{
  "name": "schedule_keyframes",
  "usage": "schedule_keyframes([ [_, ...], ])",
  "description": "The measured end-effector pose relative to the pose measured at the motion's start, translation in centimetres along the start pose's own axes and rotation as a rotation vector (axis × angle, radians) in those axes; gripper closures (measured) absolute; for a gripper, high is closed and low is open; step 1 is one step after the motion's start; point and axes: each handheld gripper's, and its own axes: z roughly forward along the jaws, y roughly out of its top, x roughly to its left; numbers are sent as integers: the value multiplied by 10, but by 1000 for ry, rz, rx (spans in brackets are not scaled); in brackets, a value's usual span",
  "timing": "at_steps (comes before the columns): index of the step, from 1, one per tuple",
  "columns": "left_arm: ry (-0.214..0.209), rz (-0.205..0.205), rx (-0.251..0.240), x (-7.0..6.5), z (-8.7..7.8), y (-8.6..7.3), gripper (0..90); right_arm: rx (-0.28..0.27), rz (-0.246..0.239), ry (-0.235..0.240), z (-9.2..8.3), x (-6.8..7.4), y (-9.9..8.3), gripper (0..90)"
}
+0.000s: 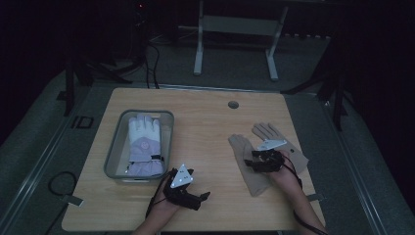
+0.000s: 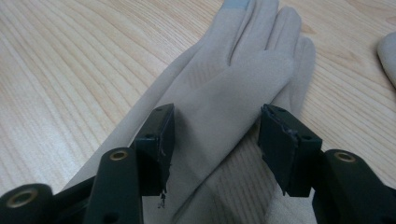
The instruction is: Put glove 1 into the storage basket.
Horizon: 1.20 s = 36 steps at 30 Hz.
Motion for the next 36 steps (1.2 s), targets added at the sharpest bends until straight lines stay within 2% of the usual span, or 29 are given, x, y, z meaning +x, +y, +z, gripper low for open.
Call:
schedule_keyframes([
  [4,6,2,2,1,1,-1,20,-16,2,-13,0,3,-2,526],
  [9,10,8,-1,0,2,-1,20,-33,12,-29,0,13,-4,704],
  [13,14,9,5,0,3,-2,20,-35,63,-75,1,23,-2,772],
  [18,18,16,13,-1,4,-3,20,-69,175,-98,0,33,7,792],
  [23,23,17,3,-3,4,-4,20,-125,232,-106,-5,43,31,793],
  [27,34,27,4,-4,3,-4,20,-157,297,-140,-6,51,52,792],
  [29,34,24,0,-4,3,-4,20,-163,323,-172,-2,54,58,791],
  [34,35,27,-1,-3,2,-4,20,-137,374,-195,16,57,64,791],
  [36,35,27,-2,-3,1,-4,20,-131,414,-203,23,56,63,787],
])
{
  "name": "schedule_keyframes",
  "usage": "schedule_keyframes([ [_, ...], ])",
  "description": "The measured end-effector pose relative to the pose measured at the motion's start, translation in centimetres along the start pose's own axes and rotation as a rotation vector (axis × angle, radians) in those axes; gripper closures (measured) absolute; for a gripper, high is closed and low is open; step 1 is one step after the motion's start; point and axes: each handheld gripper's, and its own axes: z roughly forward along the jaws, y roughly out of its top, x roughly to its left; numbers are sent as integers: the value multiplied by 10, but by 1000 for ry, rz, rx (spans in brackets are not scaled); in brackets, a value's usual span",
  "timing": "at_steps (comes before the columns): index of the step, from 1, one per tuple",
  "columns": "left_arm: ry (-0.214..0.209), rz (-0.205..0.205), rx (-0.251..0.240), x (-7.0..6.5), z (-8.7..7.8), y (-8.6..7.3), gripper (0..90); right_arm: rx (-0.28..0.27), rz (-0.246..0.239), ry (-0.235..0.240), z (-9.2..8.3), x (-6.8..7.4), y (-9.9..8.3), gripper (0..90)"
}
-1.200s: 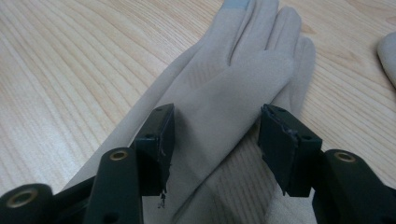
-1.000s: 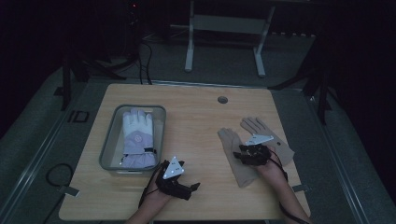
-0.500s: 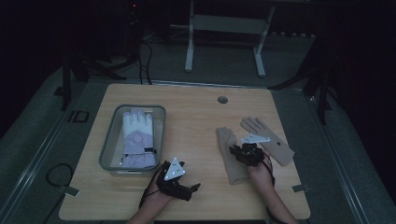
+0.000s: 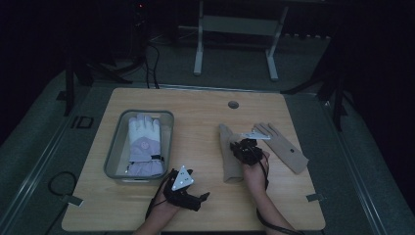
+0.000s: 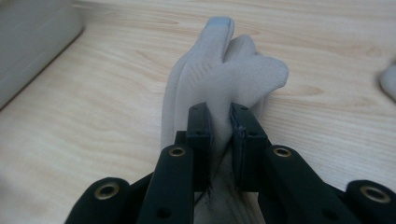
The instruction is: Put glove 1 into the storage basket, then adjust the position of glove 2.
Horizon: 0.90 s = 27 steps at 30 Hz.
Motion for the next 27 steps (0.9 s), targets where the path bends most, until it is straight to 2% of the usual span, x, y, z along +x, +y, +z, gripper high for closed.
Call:
schedule_keyframes([
  [2,2,1,-1,0,0,0,20,5,12,-3,3,0,0,784],
  [3,4,4,-3,0,-1,0,20,13,41,-14,10,1,-1,755],
  [4,4,2,-5,0,-1,0,20,13,44,-10,11,2,-2,740],
  [6,5,3,-3,1,-2,0,20,23,45,-9,15,4,-3,637],
  [8,6,2,-4,1,-2,0,20,32,41,0,17,6,-4,627],
  [9,7,4,-3,1,-2,-1,20,37,30,-2,17,7,-4,603],
  [10,4,3,-4,1,-2,-1,20,59,5,7,18,9,-5,541],
  [11,3,3,-4,1,-2,-1,20,70,3,16,18,9,-5,519],
  [12,3,3,-4,1,-2,-1,20,70,3,16,18,9,-5,519],
  [13,4,2,-7,1,-2,0,20,74,-28,11,15,9,-4,507],
  [14,4,2,-7,1,-2,0,20,74,-28,11,15,9,-4,507],
  [15,1,1,-7,0,-2,-1,20,82,-59,10,10,8,-1,498],
  [16,1,1,-7,0,-2,-1,20,82,-59,10,10,8,-1,498],
  [17,1,3,-5,0,-2,-1,20,75,-83,22,1,3,3,498],
  [18,1,3,-5,0,-2,-1,20,75,-83,22,1,3,3,498],
  [19,-3,1,-8,1,-1,-1,20,68,-103,30,-6,-3,6,519],
  [20,-3,1,-8,1,-1,-1,20,68,-103,30,-6,-3,6,519],
  [21,-4,1,-8,1,-1,-1,20,54,-131,31,-14,-12,9,531],
  [22,-4,2,-9,1,-1,-1,20,54,-131,31,-14,-12,9,531],
  [23,-7,1,-12,1,-1,-1,20,46,-144,30,-18,-18,10,543],
  [24,-10,-1,-15,0,-1,-1,20,26,-157,34,-24,-32,12,551],
  [26,-11,-1,-17,1,-1,-1,20,16,-167,40,-28,-44,14,555],
  [27,-10,0,-18,1,-1,-1,20,8,-184,26,-31,-51,15,561],
])
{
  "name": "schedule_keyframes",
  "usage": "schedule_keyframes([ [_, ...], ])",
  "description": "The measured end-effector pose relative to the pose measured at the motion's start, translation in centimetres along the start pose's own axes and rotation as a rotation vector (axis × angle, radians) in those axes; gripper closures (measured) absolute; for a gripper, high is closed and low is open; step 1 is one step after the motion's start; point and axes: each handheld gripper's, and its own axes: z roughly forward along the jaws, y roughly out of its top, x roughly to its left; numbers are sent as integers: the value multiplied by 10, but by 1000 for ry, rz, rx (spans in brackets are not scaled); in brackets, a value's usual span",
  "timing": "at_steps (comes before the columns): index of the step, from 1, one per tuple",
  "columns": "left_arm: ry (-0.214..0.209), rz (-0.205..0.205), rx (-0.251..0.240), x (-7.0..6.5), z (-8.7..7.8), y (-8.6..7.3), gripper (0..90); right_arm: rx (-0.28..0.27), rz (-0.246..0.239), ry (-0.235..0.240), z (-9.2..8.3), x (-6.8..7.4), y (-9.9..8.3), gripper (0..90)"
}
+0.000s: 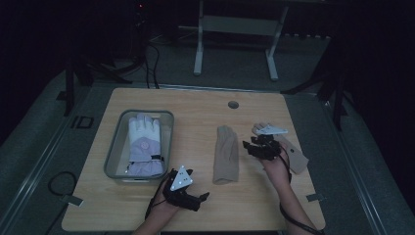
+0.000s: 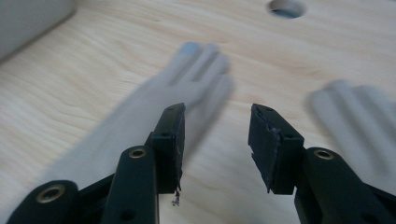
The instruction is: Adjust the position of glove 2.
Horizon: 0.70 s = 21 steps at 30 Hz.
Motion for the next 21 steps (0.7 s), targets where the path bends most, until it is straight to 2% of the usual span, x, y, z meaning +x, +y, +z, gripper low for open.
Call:
schedule_keyframes([
  [1,0,0,0,0,0,0,20,0,0,0,0,0,0,561],
  [2,-2,0,-4,0,0,0,20,-7,-7,-11,-5,-13,-2,565],
  [3,-2,0,-4,0,0,0,20,-7,-7,-11,-5,-13,-2,565],
  [4,-1,0,-2,0,0,0,20,-16,-16,-35,-9,-26,-5,571],
  [5,-3,-3,-2,0,0,0,20,-15,-18,-39,-11,-31,-6,570],
  [8,-3,-1,0,0,0,-1,20,-16,0,-68,-17,-53,-13,570],
  [9,-3,-1,0,0,0,-1,20,-16,0,-68,-17,-53,-13,570],
  [10,-4,-2,1,0,0,-1,20,-12,8,-94,-20,-65,-18,567],
  [12,-1,-4,0,0,1,0,20,0,26,-108,-22,-77,-23,517],
  [13,-1,-4,0,0,1,0,20,0,26,-108,-22,-77,-23,517],
  [16,-1,-10,-4,1,0,0,20,40,34,-125,-22,-92,-32,504],
  [21,-3,-9,-5,1,0,0,20,47,22,-127,-20,-101,-37,493],
])
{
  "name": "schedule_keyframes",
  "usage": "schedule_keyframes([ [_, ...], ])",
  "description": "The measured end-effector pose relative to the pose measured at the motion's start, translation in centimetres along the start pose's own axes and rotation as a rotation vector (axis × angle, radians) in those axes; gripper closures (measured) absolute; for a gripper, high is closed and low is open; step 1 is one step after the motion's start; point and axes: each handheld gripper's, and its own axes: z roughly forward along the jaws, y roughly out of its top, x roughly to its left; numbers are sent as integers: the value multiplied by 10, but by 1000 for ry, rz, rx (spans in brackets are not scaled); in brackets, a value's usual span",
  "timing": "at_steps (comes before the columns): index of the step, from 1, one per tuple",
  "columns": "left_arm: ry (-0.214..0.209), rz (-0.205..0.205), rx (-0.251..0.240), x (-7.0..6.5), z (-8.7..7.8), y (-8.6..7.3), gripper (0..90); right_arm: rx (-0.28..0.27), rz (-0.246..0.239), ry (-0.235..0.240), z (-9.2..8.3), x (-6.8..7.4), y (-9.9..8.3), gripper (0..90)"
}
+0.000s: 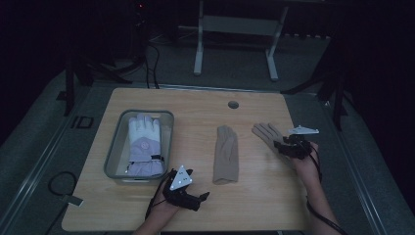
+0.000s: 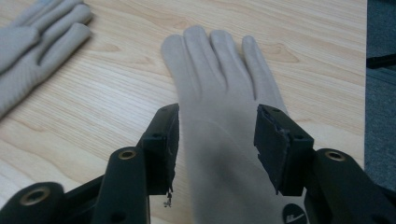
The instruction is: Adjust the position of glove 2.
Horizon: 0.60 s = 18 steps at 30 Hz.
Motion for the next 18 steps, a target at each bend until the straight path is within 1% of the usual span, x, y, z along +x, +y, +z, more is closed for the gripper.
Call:
schedule_keyframes([
  [2,3,1,7,0,0,0,20,10,10,6,5,-5,-3,487],
  [3,-2,1,8,0,1,0,20,26,15,23,9,-6,-5,485],
  [4,-2,1,8,0,1,0,20,33,8,21,12,-6,-7,485],
  [5,-1,3,8,-1,1,0,20,55,0,9,16,-6,-9,491],
  [7,-2,2,9,-1,1,0,20,77,-19,0,23,-6,-15,504],
  [8,-1,3,9,-1,1,0,20,66,-26,-3,24,-5,-16,525],
  [9,-2,2,8,-1,1,0,20,59,-20,-3,23,-6,-17,583],
  [10,-2,2,8,-1,1,0,20,59,-20,-3,23,-6,-17,583],
  [11,0,4,10,-1,1,-1,20,57,-3,-5,23,-6,-17,704],
  [12,0,4,10,-1,1,-1,20,56,-2,-4,23,-6,-17,737],
  [13,-1,5,13,-1,1,-1,20,55,0,-8,22,-4,-17,821],
  [14,-1,6,13,-1,1,-1,20,55,0,-10,21,-2,-17,834],
  [15,-1,5,12,-1,1,0,20,57,5,-33,21,1,-16,851],
  [16,-1,5,12,-1,1,0,20,57,5,-33,21,1,-16,851],
  [17,0,4,9,-1,1,0,20,52,31,-54,19,6,-15,862],
  [18,0,4,9,-1,1,0,20,52,31,-54,19,6,-15,862],
])
